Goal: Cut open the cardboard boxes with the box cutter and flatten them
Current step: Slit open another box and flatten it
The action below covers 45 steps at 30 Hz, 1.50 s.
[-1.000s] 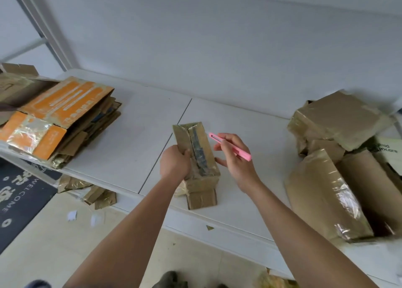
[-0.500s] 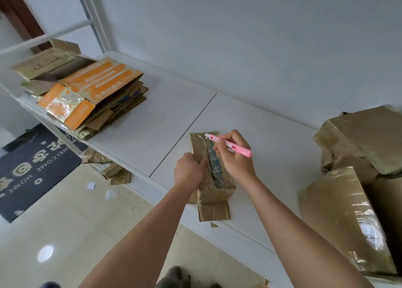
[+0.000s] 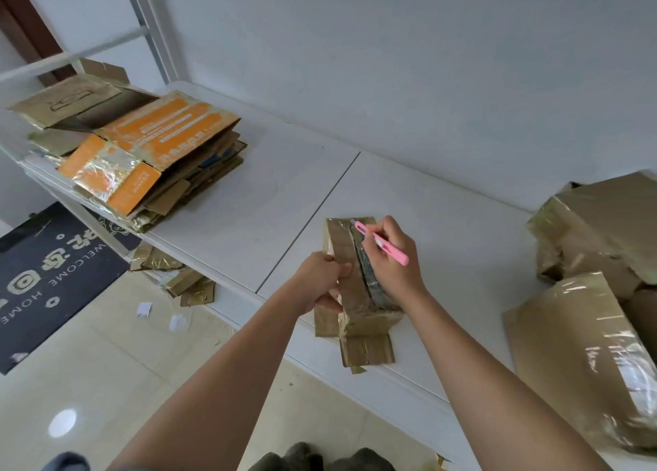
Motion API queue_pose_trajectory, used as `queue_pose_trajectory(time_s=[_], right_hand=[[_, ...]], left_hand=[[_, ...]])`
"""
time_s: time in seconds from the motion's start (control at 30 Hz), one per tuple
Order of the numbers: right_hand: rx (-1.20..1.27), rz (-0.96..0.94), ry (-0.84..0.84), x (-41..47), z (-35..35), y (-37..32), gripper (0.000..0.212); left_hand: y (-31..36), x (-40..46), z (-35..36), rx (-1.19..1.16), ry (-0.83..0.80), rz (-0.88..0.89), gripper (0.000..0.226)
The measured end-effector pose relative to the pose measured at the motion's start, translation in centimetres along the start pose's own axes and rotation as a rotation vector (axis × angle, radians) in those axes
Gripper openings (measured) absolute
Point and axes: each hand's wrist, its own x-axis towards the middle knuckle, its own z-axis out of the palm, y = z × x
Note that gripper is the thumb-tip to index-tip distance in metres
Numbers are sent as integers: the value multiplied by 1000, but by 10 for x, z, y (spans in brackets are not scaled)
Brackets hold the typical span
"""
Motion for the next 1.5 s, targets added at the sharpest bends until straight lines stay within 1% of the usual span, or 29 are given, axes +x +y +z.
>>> queue_pose_trajectory(time_s=[0.2,0.37,0.43,0.53,0.57,0.67,0.83,0.93,1.03,1.13,1.23,1.27,1.33,1.4,1.43,1.47,1.5], right_hand=[[-25,40,-64,1,-2,-7,19],[-70,42,-135,1,-7,-11,15],[-91,36,-187,1,-9,-13,20],[-78,62,-221,0,-10,-16,32],[-76,84,-235,0,-12,-16,32],[-104,145,-301,-1,-18,-16,22],[-109,227,-372,-12,-34,-24,18],[-116,273,-432,-28,-40,-30,21],[-104,271,-435,-46,-51,-34,24],[-51,272,-414,-60,-67,-37,29],[-29,252,-395,-71,-84,-39,23],[-21,248,-367,-73,-90,-40,22],[31,265,-246,-76,-102,-36,24],[153,287,-36,-81,-110,-25,28],[222,300,75,-84,-112,-19,28],[281,313,166,-88,-113,-14,26],[330,323,233,-94,-112,-9,22]], left_hand=[[-3,-2,2,3,24,13,33],[-4,-3,7,17,52,9,33],[-3,-5,9,39,70,11,32],[-1,-6,11,77,88,2,30],[-1,-6,12,76,91,-3,30],[2,-6,13,66,105,-9,29],[2,-5,14,58,121,-23,29],[1,-3,15,73,147,-20,25],[1,-3,16,84,158,-24,24],[4,-3,19,101,203,-34,24],[7,-5,29,116,249,-50,14],[8,-6,35,102,258,-56,16],[8,-5,48,24,267,-72,36],[7,-3,60,-63,316,-85,58],[5,-3,65,-67,366,-70,65],[2,-1,67,25,422,-13,70],[-1,-1,68,211,459,74,76]])
